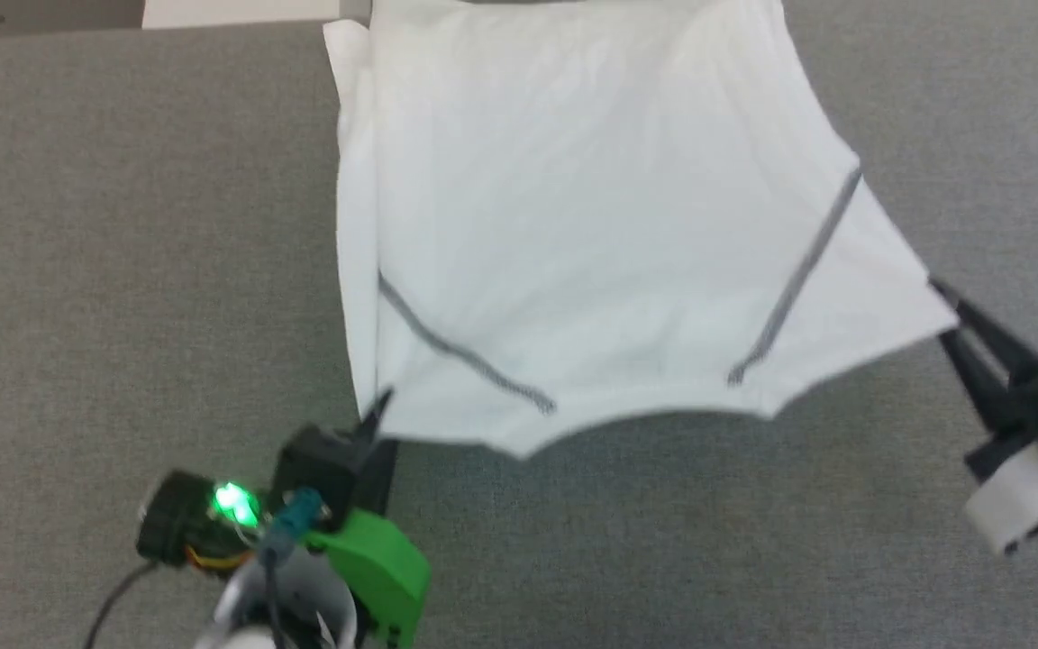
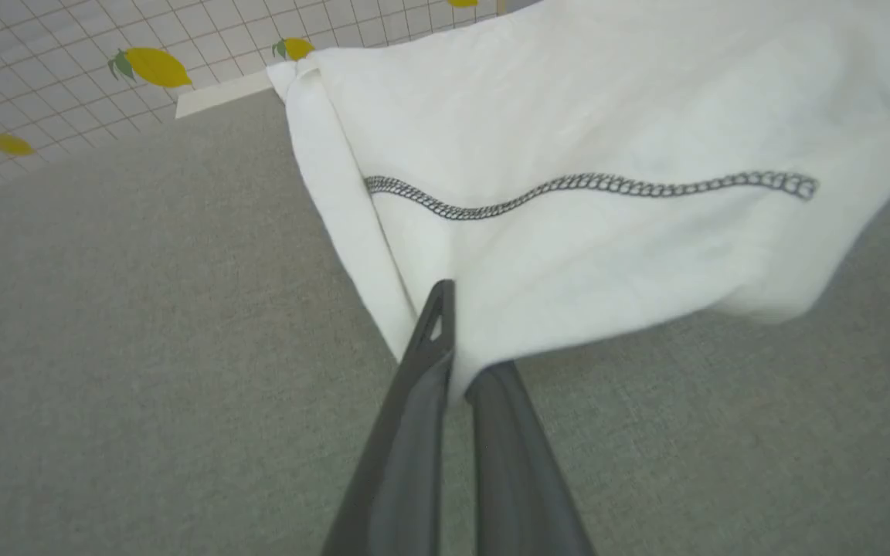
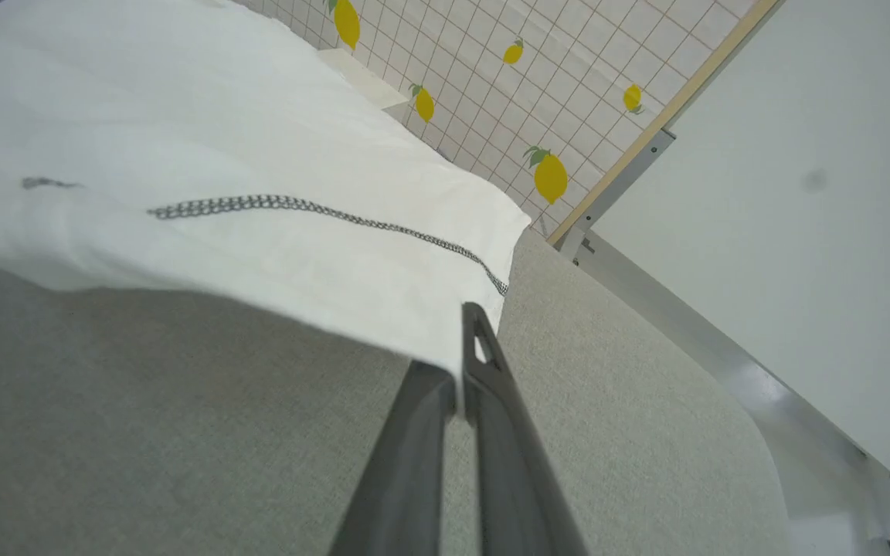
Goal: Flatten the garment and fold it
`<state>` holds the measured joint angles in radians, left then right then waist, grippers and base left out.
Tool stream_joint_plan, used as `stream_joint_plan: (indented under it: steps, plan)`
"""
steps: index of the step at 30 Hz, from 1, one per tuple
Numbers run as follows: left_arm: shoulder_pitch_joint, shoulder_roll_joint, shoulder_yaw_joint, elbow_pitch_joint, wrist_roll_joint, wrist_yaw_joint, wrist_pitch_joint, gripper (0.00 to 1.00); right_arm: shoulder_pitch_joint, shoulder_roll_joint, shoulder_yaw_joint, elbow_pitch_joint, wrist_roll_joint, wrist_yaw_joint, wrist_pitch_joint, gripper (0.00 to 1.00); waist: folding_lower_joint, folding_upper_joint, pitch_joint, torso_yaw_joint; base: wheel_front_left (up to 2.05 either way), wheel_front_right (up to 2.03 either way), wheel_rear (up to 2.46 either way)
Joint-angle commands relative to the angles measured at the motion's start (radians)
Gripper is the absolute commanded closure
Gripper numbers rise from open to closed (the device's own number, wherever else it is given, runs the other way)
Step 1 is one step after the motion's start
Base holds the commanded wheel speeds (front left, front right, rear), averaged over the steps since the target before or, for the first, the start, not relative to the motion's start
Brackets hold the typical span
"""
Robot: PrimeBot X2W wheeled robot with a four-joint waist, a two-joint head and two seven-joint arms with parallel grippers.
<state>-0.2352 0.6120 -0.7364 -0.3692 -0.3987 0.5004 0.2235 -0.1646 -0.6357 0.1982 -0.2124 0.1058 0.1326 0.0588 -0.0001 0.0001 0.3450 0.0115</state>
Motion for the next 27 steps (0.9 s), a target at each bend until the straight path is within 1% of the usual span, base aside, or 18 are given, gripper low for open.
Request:
stream_joint_plan:
  steps: [1, 8, 13, 19, 27]
  plan:
    - [0.036, 0.008, -0.020, 0.007, -0.016, -0.008, 0.017, 1.00, 0.051, 0.011, 0.001, 0.001, -0.002, -0.002, 0.005, 1.00, 0.0001, -0.0001, -0.058, -0.007, 0.00, 0.00, 0.00]
    - [0.132, -0.003, -0.092, 0.070, -0.107, -0.061, 0.072, 1.00, 0.218, 0.027, 0.044, 0.039, 0.022, -0.002, 0.027, 1.00, 0.0001, -0.0001, -0.115, -0.019, 0.00, 0.00, 0.00]
    - [0.181, -0.003, -0.126, 0.096, -0.160, -0.092, 0.105, 1.00, 0.304, 0.048, 0.033, 0.043, 0.027, -0.002, 0.060, 1.00, 0.0001, -0.0001, -0.146, -0.021, 0.00, 0.00, 0.00]
    - [0.218, 0.000, -0.140, 0.134, -0.178, -0.094, 0.102, 1.00, 0.399, 0.062, 0.047, 0.065, 0.031, -0.002, 0.089, 1.00, 0.0001, -0.0001, -0.167, -0.019, 0.00, 0.00, 0.00]
    - [0.279, -0.051, -0.158, 0.215, -0.246, -0.115, 0.078, 1.00, 0.463, 0.112, 0.036, 0.106, 0.026, -0.002, 0.100, 1.00, 0.0001, -0.0001, -0.181, -0.014, 0.00, 0.00, 0.00]
